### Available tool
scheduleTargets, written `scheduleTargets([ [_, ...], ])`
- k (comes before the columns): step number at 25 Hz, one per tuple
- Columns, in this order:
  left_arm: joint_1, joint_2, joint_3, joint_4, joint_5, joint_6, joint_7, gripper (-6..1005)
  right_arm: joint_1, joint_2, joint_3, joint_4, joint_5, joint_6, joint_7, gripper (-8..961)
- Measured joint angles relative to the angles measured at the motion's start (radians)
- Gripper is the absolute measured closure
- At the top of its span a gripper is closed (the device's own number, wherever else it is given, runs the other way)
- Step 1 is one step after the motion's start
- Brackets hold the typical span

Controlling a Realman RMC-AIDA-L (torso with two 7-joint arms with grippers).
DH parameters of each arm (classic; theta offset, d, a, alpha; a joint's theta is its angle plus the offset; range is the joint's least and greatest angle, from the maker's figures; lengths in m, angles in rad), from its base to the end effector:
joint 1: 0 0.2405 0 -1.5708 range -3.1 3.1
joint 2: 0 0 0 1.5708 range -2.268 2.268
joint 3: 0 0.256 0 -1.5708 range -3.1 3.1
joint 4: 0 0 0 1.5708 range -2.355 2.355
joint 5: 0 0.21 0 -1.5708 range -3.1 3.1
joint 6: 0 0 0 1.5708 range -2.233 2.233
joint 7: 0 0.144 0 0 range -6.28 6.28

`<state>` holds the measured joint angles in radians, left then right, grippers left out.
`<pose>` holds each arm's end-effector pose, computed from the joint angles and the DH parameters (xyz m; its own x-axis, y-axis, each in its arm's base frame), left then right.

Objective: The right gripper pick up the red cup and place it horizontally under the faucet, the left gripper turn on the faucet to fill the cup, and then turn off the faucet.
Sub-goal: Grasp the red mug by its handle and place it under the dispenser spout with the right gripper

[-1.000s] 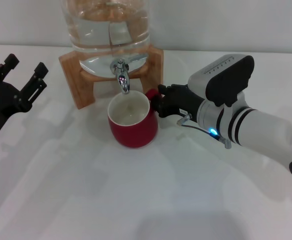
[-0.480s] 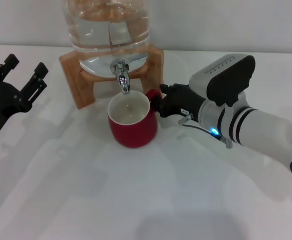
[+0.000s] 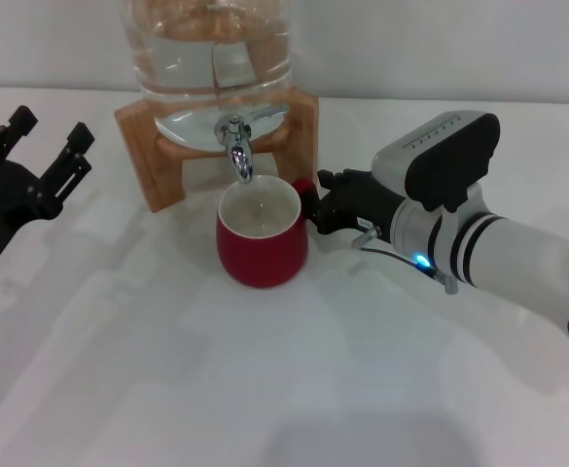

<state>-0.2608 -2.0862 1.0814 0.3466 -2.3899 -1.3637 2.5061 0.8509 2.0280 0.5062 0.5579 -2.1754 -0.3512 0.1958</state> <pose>-0.3225 0.2957 0.0195 0.6002 -0.1085 0.7924 0.6890 -0.4331 -0.5811 0.1669 0.3964 -0.1396 0.8120 -0.3213 -0.4873 -0.5650 -0.6424 -0.5179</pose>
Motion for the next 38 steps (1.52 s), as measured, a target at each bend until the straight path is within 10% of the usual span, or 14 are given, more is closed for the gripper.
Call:
scheduleTargets([
  [38, 0.000, 0.002, -0.002, -0.001, -0.006, 0.010, 0.008, 237, -0.033, 0.000, -0.012, 0.011, -0.021, -0.038, -0.007, 591],
])
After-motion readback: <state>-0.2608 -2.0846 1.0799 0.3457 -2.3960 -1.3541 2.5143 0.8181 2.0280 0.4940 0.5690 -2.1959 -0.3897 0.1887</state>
